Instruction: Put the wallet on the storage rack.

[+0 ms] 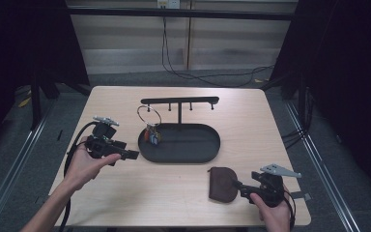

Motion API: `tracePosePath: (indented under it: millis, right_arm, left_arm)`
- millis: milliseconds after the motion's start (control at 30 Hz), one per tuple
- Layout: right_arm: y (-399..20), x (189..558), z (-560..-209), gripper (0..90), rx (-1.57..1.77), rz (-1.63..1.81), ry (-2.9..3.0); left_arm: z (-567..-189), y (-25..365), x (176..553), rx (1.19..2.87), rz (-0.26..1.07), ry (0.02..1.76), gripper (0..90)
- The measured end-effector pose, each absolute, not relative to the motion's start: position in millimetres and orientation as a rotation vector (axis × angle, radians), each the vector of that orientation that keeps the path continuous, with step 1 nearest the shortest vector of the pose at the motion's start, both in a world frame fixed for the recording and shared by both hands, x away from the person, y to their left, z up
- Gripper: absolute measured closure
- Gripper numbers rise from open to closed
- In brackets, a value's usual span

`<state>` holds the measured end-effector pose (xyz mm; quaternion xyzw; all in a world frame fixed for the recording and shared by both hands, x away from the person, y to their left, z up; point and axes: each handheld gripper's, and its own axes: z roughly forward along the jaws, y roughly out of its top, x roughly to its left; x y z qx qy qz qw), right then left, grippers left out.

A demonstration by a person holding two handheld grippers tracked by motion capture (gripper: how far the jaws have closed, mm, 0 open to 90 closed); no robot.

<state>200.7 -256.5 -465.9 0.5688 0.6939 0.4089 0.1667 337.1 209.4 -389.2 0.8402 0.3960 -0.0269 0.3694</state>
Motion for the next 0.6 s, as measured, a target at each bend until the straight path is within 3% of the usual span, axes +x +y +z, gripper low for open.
tracePosePath:
  millis: [600]
  right_arm:
    - [-255,201,-467,19.1,1.636,1.163,2.0]
  left_arm:
    - [-429,221,298,2.181,-0.113,1.0,21.1]
